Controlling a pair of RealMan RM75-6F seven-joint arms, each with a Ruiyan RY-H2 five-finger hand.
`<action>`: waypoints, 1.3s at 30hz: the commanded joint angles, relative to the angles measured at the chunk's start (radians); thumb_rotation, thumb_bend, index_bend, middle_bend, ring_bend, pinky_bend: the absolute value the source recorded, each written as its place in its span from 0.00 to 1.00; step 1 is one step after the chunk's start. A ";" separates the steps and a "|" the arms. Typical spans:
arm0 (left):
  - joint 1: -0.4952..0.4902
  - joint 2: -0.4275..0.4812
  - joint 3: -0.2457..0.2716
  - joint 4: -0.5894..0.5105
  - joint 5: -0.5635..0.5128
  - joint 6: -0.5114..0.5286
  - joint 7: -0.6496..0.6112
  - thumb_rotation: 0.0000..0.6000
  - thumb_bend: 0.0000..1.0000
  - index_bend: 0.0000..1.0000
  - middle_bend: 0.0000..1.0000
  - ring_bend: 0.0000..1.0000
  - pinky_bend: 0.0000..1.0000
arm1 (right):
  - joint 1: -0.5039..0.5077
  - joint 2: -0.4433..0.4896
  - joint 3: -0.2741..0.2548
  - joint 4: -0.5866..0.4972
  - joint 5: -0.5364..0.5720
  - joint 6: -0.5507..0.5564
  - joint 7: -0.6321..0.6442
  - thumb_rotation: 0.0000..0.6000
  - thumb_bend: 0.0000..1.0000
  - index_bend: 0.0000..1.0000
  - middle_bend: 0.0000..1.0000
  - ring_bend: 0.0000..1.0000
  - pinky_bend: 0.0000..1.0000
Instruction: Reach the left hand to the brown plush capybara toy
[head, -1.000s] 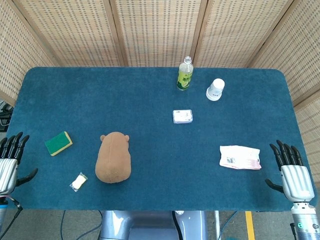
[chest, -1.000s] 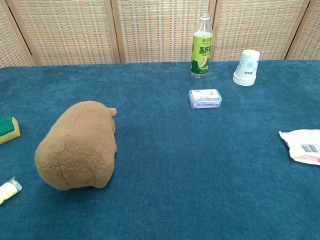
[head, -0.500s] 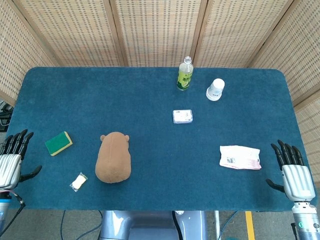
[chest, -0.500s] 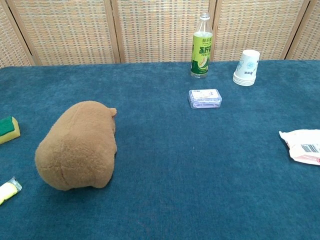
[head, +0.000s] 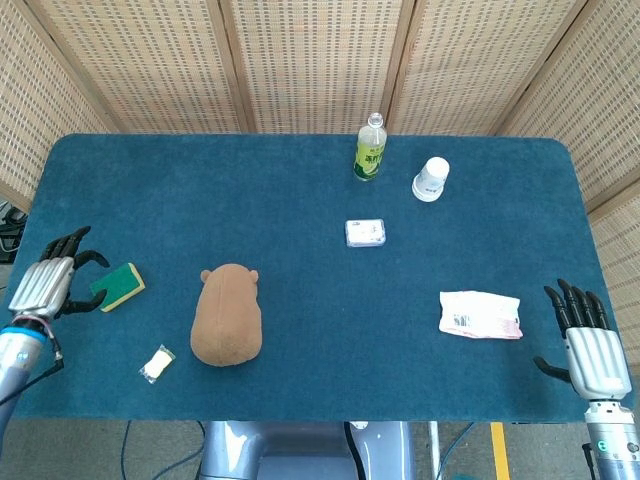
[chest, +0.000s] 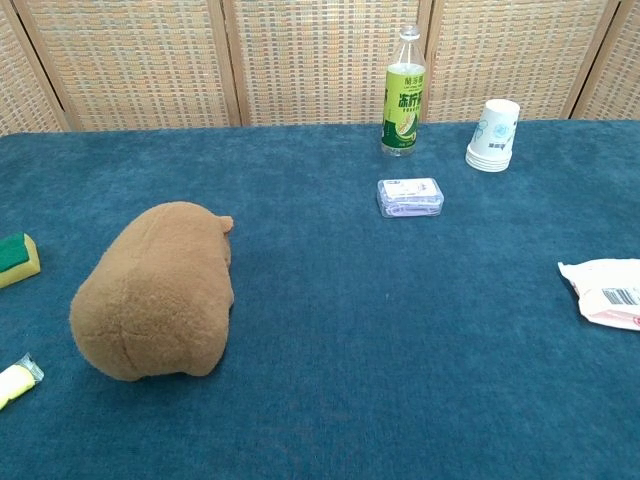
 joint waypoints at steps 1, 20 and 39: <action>-0.122 0.023 -0.040 0.024 -0.177 -0.167 0.016 1.00 0.41 0.42 0.00 0.00 0.00 | 0.001 -0.001 0.000 0.002 0.001 -0.002 0.001 1.00 0.15 0.00 0.00 0.00 0.00; -0.478 -0.143 0.085 0.261 -0.665 -0.444 0.089 1.00 0.42 0.43 0.00 0.00 0.01 | 0.012 -0.018 -0.002 0.023 0.017 -0.033 -0.006 1.00 0.15 0.00 0.00 0.00 0.00; -0.624 -0.256 0.183 0.276 -0.773 -0.378 0.112 1.00 0.42 0.45 0.00 0.00 0.01 | 0.010 -0.010 0.005 0.031 0.034 -0.035 0.033 1.00 0.15 0.00 0.00 0.00 0.00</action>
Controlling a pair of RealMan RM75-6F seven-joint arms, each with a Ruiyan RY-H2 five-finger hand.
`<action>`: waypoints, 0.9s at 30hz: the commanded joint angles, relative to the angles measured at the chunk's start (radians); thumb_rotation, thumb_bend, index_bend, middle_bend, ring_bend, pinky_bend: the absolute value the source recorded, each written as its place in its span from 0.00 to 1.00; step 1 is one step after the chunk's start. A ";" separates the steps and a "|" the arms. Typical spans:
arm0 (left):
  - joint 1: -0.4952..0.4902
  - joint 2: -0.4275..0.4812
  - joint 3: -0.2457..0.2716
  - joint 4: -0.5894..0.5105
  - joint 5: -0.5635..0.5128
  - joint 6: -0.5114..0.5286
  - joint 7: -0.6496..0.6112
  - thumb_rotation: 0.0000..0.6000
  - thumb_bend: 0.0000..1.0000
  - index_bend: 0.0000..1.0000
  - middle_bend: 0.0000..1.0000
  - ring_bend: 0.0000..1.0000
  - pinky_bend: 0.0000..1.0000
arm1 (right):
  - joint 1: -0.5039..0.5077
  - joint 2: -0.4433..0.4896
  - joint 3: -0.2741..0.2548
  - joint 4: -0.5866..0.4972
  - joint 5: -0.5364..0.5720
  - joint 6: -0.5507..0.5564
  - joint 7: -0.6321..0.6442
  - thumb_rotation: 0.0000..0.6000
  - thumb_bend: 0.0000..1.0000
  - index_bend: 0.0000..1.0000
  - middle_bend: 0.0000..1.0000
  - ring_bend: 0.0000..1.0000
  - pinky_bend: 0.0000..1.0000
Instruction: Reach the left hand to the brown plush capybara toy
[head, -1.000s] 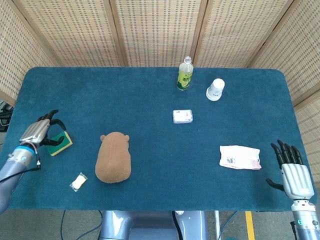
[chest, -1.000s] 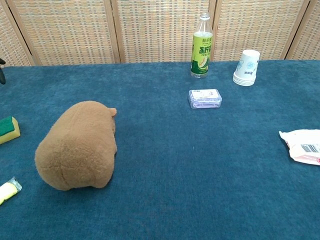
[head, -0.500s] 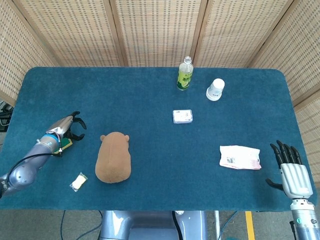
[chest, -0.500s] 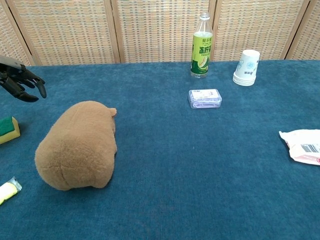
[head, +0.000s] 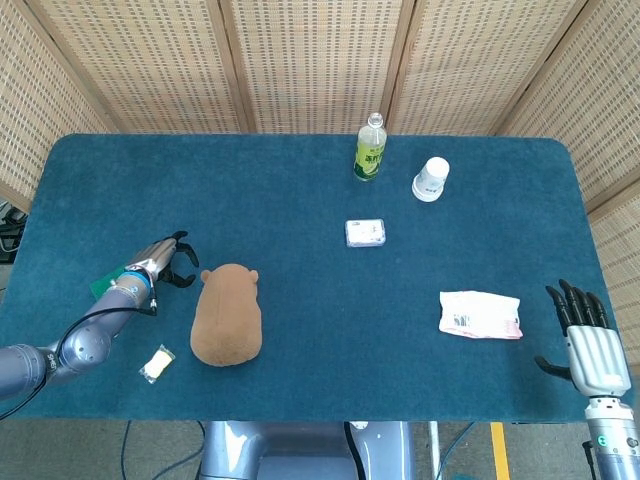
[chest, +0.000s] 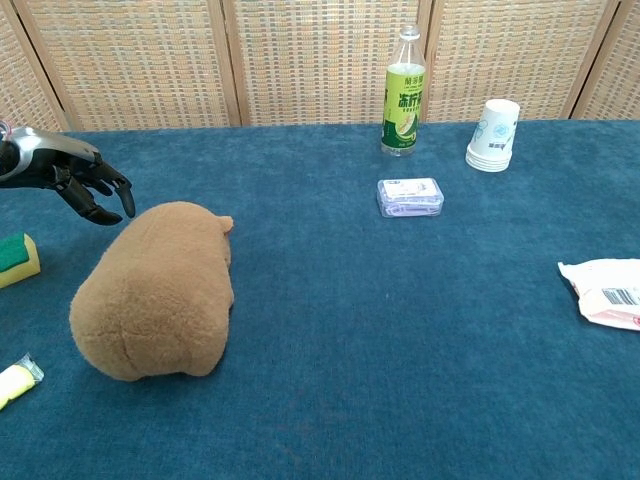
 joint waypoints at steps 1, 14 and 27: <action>-0.007 -0.004 0.005 -0.002 -0.004 0.002 -0.004 1.00 0.42 0.45 0.00 0.00 0.01 | 0.000 0.002 0.001 -0.002 0.000 0.001 0.003 1.00 0.15 0.00 0.00 0.00 0.00; -0.031 -0.033 0.022 -0.001 0.002 0.021 -0.013 1.00 0.42 0.45 0.00 0.00 0.01 | 0.000 0.005 0.001 -0.007 0.001 -0.001 0.016 1.00 0.15 0.00 0.00 0.00 0.00; -0.038 -0.061 0.013 -0.016 0.022 0.063 -0.023 1.00 0.46 0.50 0.00 0.00 0.01 | 0.002 0.007 -0.004 -0.012 -0.001 -0.009 0.014 1.00 0.15 0.00 0.00 0.00 0.00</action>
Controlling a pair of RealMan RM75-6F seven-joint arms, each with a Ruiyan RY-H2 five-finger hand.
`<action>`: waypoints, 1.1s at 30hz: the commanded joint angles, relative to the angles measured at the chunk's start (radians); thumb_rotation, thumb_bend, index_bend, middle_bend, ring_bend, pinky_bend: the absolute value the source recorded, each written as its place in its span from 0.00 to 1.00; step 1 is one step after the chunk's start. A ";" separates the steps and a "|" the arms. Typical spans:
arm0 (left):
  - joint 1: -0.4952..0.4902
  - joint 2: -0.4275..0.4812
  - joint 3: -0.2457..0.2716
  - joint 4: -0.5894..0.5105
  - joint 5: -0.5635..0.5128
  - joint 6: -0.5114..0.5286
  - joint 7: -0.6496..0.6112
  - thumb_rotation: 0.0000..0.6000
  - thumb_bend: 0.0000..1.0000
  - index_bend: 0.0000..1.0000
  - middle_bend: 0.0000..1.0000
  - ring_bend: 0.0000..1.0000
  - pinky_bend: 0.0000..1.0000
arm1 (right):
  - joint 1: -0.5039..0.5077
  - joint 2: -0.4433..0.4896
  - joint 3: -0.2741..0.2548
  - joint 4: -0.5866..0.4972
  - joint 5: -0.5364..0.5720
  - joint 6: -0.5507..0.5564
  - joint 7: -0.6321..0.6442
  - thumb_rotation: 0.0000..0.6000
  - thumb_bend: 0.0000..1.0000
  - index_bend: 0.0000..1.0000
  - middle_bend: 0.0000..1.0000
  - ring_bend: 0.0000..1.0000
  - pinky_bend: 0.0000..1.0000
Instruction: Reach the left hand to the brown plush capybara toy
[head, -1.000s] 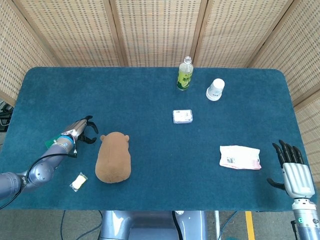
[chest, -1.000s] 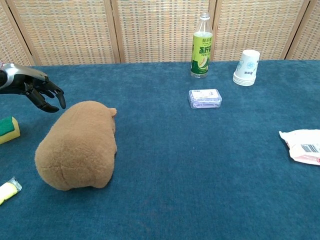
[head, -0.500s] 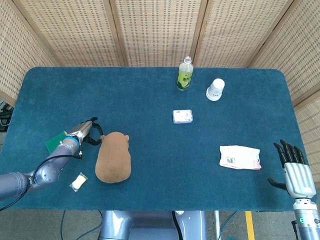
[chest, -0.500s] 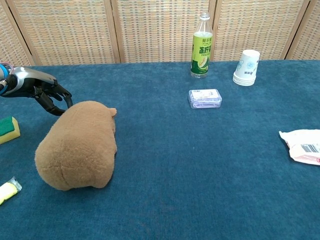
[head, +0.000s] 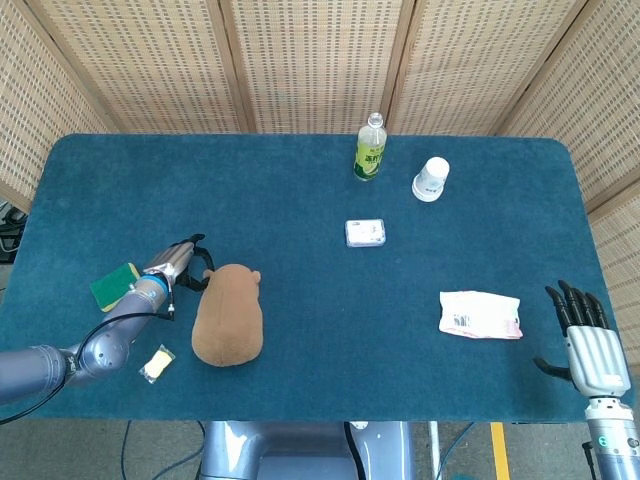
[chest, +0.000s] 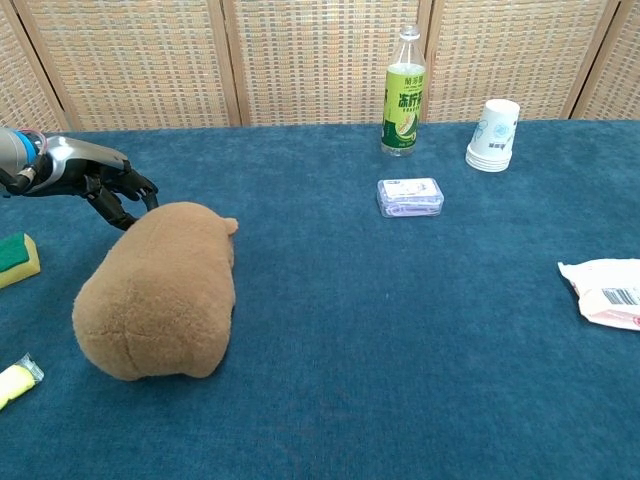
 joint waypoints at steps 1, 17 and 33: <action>0.000 -0.002 -0.002 -0.006 0.005 0.005 -0.002 1.00 0.46 0.51 0.00 0.00 0.01 | 0.000 0.000 0.000 -0.001 -0.001 0.000 0.000 1.00 0.15 0.00 0.00 0.00 0.00; 0.011 0.024 -0.002 -0.050 0.016 0.037 -0.002 1.00 0.51 0.56 0.00 0.00 0.01 | 0.000 0.002 0.003 0.001 0.003 0.001 0.017 1.00 0.15 0.00 0.00 0.00 0.00; 0.021 0.048 -0.001 -0.080 0.026 0.044 -0.005 1.00 0.51 0.56 0.00 0.00 0.01 | 0.000 0.005 -0.001 -0.011 -0.006 0.003 0.013 1.00 0.15 0.00 0.00 0.00 0.00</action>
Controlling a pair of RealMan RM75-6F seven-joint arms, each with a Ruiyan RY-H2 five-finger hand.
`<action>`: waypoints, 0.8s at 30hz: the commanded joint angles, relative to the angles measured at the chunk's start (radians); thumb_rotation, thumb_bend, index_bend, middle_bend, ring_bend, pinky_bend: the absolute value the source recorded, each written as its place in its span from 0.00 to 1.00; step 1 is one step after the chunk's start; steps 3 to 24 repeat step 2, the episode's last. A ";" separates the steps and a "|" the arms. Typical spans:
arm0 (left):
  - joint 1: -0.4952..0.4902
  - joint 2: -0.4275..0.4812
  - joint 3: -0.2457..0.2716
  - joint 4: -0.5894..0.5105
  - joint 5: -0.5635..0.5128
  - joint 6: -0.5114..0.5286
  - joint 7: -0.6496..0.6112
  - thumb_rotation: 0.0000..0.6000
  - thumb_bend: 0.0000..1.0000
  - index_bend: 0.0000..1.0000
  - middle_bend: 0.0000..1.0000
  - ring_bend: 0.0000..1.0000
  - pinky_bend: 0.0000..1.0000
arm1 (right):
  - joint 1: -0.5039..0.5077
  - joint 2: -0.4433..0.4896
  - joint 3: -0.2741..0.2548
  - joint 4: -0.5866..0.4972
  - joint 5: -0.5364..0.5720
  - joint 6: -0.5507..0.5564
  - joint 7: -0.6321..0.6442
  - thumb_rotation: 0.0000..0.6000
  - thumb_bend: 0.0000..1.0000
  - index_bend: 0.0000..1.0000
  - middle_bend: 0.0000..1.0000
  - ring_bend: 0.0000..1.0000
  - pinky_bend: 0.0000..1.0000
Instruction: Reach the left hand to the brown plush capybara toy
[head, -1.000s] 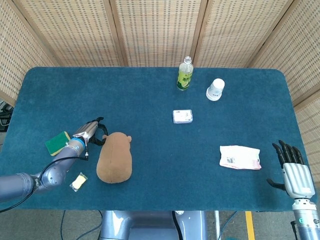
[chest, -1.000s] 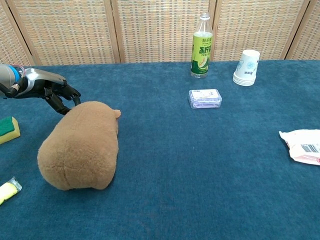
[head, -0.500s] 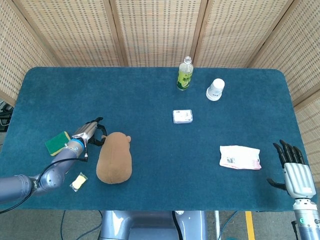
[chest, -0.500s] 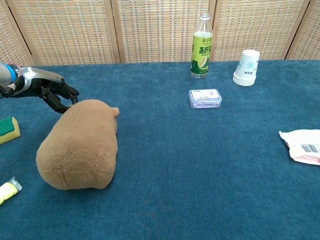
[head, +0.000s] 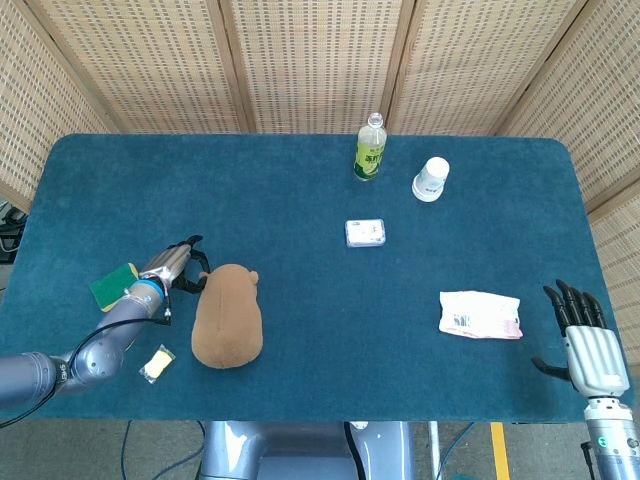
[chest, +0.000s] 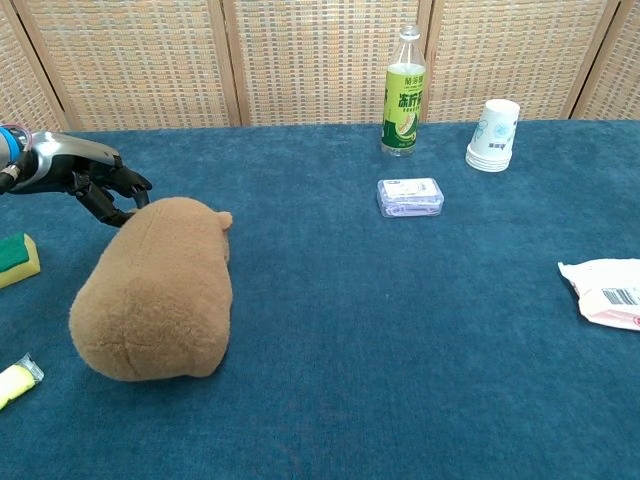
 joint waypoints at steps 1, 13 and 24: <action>0.002 0.003 -0.001 -0.002 0.002 0.001 -0.001 1.00 0.51 0.56 0.00 0.00 0.01 | 0.000 0.000 0.001 0.001 0.000 0.000 0.001 1.00 0.15 0.00 0.00 0.00 0.00; 0.003 0.004 -0.001 -0.002 0.003 0.001 -0.001 1.00 0.51 0.56 0.00 0.00 0.01 | 0.000 0.000 0.001 0.001 0.000 0.002 0.003 1.00 0.15 0.00 0.00 0.00 0.00; 0.003 0.004 -0.001 -0.002 0.003 0.001 -0.001 1.00 0.51 0.56 0.00 0.00 0.01 | 0.000 0.000 0.001 0.001 0.000 0.002 0.003 1.00 0.15 0.00 0.00 0.00 0.00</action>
